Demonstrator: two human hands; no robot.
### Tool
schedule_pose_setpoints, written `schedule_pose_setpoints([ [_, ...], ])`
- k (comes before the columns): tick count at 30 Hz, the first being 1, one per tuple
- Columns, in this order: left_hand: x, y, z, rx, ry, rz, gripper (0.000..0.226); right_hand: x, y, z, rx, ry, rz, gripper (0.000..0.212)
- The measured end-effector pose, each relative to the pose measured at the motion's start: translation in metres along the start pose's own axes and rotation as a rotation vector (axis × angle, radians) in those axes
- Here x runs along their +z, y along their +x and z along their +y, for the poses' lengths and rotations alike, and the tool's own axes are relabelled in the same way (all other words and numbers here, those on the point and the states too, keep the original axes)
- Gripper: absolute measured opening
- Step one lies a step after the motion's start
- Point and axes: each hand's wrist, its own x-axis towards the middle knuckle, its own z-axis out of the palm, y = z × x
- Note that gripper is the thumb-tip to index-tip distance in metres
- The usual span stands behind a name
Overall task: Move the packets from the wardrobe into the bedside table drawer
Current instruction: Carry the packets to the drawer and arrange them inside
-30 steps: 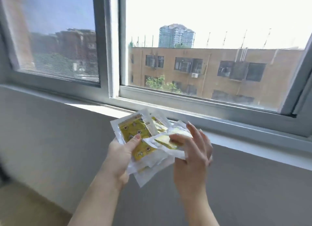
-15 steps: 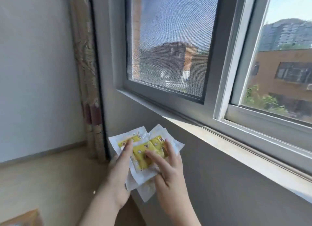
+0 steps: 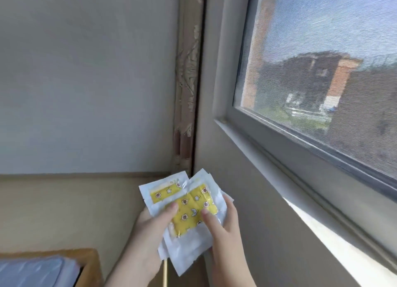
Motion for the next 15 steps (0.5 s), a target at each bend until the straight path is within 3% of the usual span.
schedule_pose_setpoints([
  [8, -0.054, 0.120, 0.033, 0.092, -0.010, 0.069, 0.019, 0.068, 0.121, 0.052, 0.053, -0.005, -0.119, 0.055],
  [15, -0.128, 0.275, 0.114, 0.129, -0.033, 0.146, 0.020, 0.192, 0.277, 0.099, 0.101, -0.014, -0.175, 0.056],
])
